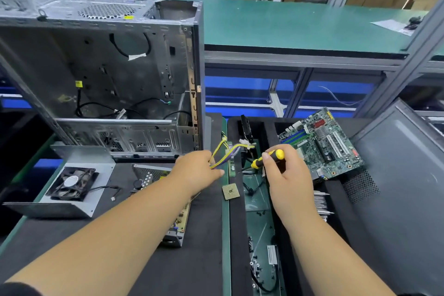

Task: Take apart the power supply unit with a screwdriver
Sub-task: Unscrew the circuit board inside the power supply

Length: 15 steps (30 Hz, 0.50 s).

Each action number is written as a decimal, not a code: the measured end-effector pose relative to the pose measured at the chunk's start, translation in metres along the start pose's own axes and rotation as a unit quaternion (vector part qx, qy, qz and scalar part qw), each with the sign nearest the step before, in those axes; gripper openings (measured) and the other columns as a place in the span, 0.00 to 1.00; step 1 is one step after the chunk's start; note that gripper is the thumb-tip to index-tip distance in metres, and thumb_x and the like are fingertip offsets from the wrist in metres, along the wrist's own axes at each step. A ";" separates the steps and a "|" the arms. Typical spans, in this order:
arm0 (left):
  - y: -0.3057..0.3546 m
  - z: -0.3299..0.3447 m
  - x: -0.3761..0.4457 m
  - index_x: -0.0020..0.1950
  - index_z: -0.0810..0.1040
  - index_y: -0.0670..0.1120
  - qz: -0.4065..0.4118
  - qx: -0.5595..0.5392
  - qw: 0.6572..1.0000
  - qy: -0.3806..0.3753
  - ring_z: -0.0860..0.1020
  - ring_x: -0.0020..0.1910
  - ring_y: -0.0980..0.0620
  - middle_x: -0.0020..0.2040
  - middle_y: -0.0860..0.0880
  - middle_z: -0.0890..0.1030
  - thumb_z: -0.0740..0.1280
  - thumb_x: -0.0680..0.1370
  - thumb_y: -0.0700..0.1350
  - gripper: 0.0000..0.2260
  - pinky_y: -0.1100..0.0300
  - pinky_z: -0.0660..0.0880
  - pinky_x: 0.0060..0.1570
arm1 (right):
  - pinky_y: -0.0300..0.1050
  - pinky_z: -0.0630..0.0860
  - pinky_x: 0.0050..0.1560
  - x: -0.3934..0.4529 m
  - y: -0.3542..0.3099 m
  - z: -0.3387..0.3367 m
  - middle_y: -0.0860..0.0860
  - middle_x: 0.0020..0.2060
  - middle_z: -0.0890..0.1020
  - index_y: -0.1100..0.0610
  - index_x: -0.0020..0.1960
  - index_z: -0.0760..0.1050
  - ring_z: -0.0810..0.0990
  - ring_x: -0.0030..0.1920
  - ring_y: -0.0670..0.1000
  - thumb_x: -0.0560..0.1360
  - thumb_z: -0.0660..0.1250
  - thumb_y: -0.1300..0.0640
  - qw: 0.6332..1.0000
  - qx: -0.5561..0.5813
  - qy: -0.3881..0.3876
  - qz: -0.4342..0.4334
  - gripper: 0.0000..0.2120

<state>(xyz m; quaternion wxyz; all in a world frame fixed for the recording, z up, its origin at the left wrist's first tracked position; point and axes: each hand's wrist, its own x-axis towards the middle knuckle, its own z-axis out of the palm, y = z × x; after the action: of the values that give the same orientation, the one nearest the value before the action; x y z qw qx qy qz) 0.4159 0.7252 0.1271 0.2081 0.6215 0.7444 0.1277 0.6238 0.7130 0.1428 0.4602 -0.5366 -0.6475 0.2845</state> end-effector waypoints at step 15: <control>-0.041 -0.028 -0.043 0.39 0.83 0.51 -0.079 -0.244 0.965 0.047 0.81 0.42 0.58 0.36 0.60 0.84 0.71 0.76 0.53 0.09 0.60 0.73 0.43 | 0.47 0.75 0.47 -0.008 -0.024 0.031 0.43 0.43 0.79 0.47 0.45 0.72 0.78 0.47 0.45 0.76 0.62 0.46 0.998 -0.003 -0.052 -0.032 0.06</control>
<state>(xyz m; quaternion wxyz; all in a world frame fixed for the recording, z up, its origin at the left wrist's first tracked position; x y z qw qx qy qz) 0.3734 0.6768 0.1398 0.3277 0.4845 0.7460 0.3183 0.5852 0.7031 0.1484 0.4330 -0.5016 -0.6884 0.2949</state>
